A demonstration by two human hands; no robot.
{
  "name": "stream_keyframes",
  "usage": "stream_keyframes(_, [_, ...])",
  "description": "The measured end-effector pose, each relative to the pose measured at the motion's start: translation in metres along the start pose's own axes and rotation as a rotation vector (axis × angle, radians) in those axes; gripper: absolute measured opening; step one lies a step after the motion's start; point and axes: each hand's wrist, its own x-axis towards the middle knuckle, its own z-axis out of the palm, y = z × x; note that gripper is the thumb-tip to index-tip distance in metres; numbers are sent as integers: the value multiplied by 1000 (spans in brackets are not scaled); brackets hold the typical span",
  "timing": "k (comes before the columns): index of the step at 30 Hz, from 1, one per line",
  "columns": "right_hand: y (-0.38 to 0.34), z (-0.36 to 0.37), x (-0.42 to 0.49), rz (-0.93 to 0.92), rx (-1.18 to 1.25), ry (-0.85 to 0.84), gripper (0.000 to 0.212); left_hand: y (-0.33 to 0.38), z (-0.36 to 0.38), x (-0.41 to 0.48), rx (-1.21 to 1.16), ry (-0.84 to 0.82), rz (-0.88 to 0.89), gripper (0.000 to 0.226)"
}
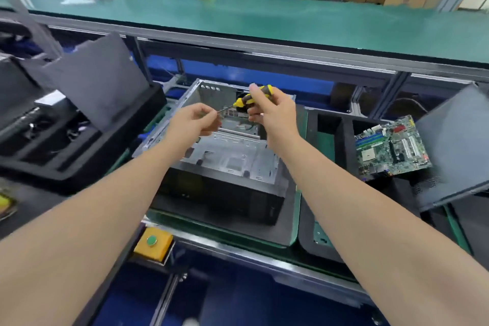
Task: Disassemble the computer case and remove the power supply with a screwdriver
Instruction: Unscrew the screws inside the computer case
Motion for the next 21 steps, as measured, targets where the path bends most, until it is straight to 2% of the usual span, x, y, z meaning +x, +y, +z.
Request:
stream_keyframes(3, [3,36,4,-47,-127,-64,26,-14,-37,6,280,-44,79,14])
stream_keyframes(9, [14,94,8,-85,-327,-33,24,-32,-81,23,466,-128,114,20])
stream_keyframes(16, [22,127,19,-218,-583,42,20,-47,-97,49,638,-291,216,75])
stream_keyframes(21, [30,129,27,-238,-733,80,22,-55,-92,72,637,-423,258,84])
